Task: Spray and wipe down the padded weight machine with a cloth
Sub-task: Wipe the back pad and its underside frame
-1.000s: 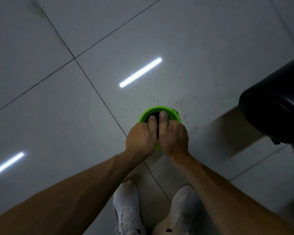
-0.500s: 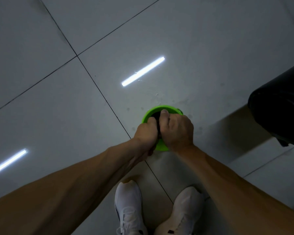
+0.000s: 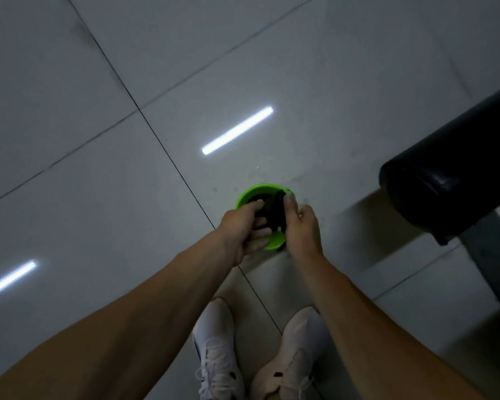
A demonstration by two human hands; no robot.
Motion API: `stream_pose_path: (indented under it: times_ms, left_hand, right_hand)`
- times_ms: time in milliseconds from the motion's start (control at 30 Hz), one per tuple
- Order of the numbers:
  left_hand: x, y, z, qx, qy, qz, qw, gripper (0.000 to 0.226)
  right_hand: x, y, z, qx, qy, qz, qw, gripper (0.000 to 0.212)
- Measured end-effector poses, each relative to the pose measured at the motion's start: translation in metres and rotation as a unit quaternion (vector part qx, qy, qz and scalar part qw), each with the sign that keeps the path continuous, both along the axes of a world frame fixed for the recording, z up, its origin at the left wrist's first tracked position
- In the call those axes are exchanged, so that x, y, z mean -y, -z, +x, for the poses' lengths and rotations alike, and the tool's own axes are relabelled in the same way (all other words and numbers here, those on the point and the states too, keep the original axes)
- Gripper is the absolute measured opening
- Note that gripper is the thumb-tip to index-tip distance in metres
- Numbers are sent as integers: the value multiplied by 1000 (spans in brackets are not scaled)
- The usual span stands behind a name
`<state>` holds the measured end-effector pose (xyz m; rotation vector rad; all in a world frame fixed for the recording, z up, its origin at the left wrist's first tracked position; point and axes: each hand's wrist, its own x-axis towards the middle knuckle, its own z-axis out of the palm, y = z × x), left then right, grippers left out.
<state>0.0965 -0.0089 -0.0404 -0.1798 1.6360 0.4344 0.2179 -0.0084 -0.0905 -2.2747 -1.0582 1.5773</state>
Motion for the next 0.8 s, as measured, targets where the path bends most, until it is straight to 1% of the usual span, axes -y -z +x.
stream_pose_path:
  times_ms: [67, 133, 200, 233, 333, 367, 400, 467, 567, 633, 667, 733, 800]
  left_hand:
    - [-2, -22, -2, -3, -12, 21, 1000, 31]
    - [-5, -63, -1, 22, -48, 31, 998, 32]
    - [-10, -104, -1, 30, -69, 43, 996, 32]
    - [-13, -131, -1, 24, -65, 59, 996, 30]
    - [-18, -206, -4, -15, -5, 117, 993, 21]
    - [-18, -245, -4, -23, 11, 131, 991, 18]
    - [-20, -256, -5, -34, 17, 137, 990, 15]
    - [-20, -308, -4, -54, 52, 165, 983, 7]
    - [-13, -387, 8, -67, 77, 221, 970, 7]
    - [-5, -428, 19, -77, 99, 260, 958, 11]
    - [-1, -443, 24, -84, 120, 273, 951, 16]
    - [10, -469, 39, -93, 150, 298, 938, 23]
    - [23, -488, 57, -107, 168, 319, 927, 22]
  right_hand:
    - [2, -33, -2, -69, 49, 18, 996, 59]
    - [2, -77, -1, -110, 52, 11, 992, 61]
    - [1, -117, -3, -138, 47, -9, 989, 46]
    - [-3, -146, -2, -130, 38, -4, 991, 39]
    - [-8, -230, 1, -128, 28, 22, 991, 15]
    - [-8, -275, 7, -129, 31, 25, 991, 9]
    - [-10, -291, 8, -129, 35, 25, 991, 9]
    - [-10, -352, 16, -138, 57, 24, 988, 17]
    - [-4, -432, 35, -163, 149, 32, 975, 13]
    - [6, -475, 53, -189, 221, 47, 956, 3]
    - [13, -493, 62, -203, 245, 57, 946, 6]
    - [33, -525, 85, -196, 247, 79, 946, 13]
    - [57, -551, 113, -156, 229, 97, 956, 21]
